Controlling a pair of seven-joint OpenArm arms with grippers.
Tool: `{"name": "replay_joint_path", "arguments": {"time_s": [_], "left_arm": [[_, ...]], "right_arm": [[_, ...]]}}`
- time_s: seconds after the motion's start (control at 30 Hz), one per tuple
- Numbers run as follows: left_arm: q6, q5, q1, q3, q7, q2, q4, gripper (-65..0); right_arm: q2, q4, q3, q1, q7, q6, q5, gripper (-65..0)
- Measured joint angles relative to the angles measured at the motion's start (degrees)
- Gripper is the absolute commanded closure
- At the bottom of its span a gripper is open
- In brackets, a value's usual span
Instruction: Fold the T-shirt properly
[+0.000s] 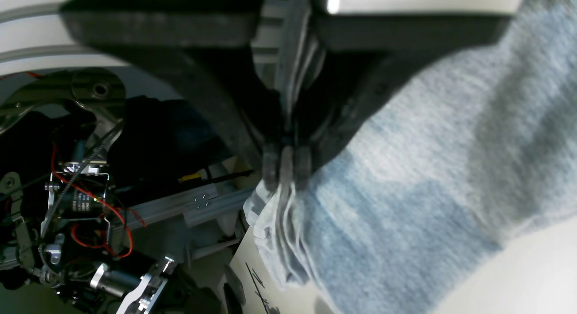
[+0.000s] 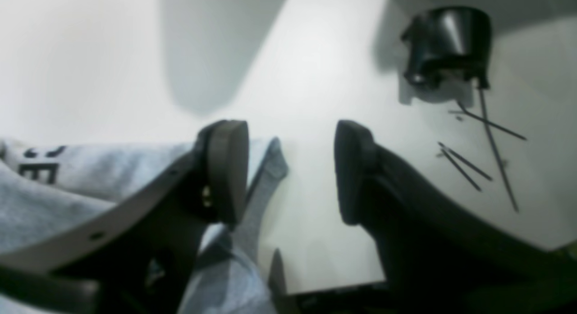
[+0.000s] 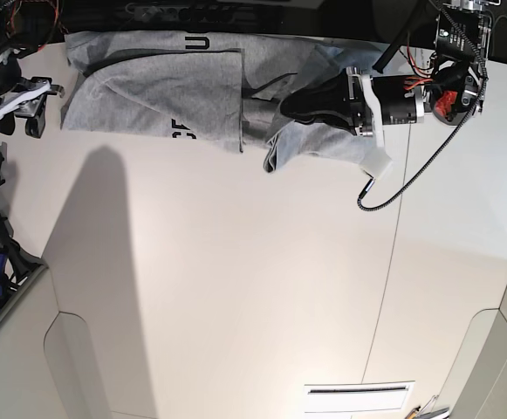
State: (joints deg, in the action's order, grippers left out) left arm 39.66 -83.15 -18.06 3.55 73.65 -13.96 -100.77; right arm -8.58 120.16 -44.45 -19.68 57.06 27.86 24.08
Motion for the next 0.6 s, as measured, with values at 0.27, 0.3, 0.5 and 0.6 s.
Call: {"name": "replay_joint_path", "arguments": {"time_s": [0.27, 0.3, 0.5, 0.6], "left_arm": [[0.0, 0.0, 0.0, 0.0, -0.5, 0.0, 0.0, -30.5], [0.0, -0.1, 0.0, 0.0, -0.6, 0.0, 0.0, -30.5], [0.0, -0.1, 0.0, 0.0, -0.6, 0.0, 0.0, -30.4], [0.0, -0.1, 0.0, 0.0, -0.6, 0.0, 0.0, -30.4]], "right_arm": [[0.0, 0.0, 0.0, 0.0, 0.0, 0.0, 0.1, -30.4], [0.0, 0.0, 0.0, 0.0, 0.0, 0.0, 0.1, -30.4], [0.0, 0.0, 0.0, 0.0, 0.0, 0.0, -0.1, -30.4], [0.0, 0.0, 0.0, 0.0, 0.0, 0.0, -3.0, -32.4]]}}
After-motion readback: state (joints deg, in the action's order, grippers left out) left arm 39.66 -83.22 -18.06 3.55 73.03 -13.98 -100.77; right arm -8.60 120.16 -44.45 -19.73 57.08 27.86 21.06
